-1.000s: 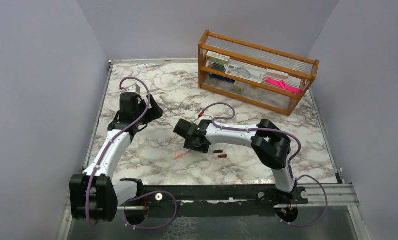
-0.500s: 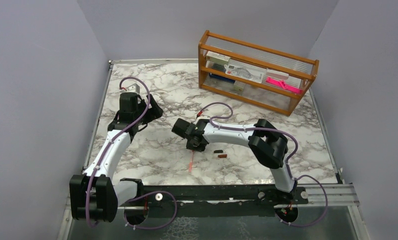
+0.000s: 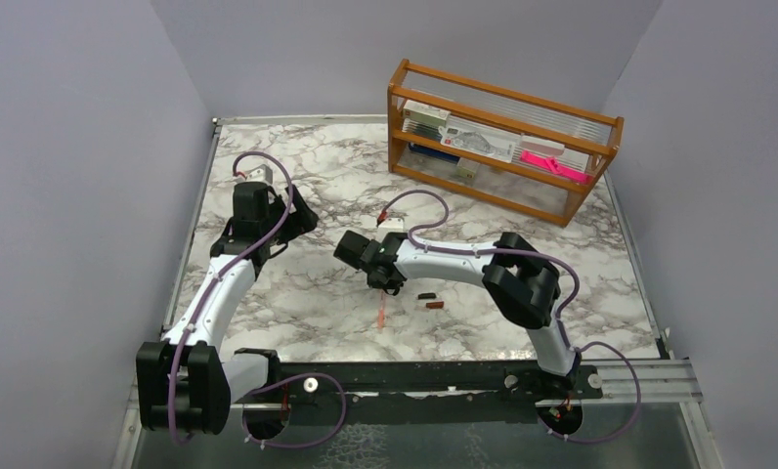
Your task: Insert the pens into the pen caps
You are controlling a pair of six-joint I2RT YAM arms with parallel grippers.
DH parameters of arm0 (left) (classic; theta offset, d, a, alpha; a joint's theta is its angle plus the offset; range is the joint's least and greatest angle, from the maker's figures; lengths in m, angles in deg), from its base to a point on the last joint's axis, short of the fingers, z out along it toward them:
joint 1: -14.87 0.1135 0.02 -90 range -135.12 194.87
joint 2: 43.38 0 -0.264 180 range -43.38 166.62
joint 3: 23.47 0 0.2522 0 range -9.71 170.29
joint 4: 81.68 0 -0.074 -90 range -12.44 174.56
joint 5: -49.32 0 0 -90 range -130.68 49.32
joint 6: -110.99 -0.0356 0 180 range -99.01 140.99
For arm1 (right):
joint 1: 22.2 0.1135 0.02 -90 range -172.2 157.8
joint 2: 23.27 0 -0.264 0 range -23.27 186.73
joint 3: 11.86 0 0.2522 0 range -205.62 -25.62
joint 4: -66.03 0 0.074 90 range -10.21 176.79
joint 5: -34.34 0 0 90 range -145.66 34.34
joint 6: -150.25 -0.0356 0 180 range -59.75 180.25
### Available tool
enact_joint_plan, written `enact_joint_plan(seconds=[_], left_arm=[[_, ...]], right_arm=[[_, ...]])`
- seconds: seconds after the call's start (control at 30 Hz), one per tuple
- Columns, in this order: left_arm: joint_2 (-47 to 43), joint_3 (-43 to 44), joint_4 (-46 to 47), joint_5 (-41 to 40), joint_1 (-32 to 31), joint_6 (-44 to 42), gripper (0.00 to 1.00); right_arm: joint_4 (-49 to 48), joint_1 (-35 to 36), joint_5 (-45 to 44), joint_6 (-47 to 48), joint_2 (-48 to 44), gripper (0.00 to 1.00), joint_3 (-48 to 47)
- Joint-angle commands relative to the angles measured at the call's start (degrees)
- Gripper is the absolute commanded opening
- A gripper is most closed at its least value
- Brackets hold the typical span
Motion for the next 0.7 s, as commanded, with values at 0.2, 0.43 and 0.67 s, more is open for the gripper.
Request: enact_joint_plan(seconds=[0.2,0.43,0.67], left_arm=[[0.36,-0.19,2.56,4.07,0.47,-0.84,0.82],[0.76,-0.27,2.93,4.72,0.5,-1.1,0.82],[1.12,-0.4,3.57,5.92,0.53,-0.87,0.82]], right_arm=[[-24.12,0.4,2.75,40.85,-4.1,0.01,8.51],[-32.92,0.47,6.02,49.53,-9.72,0.29,15.28],[-32.9,0.43,6.24,46.56,-13.36,0.4,18.83]])
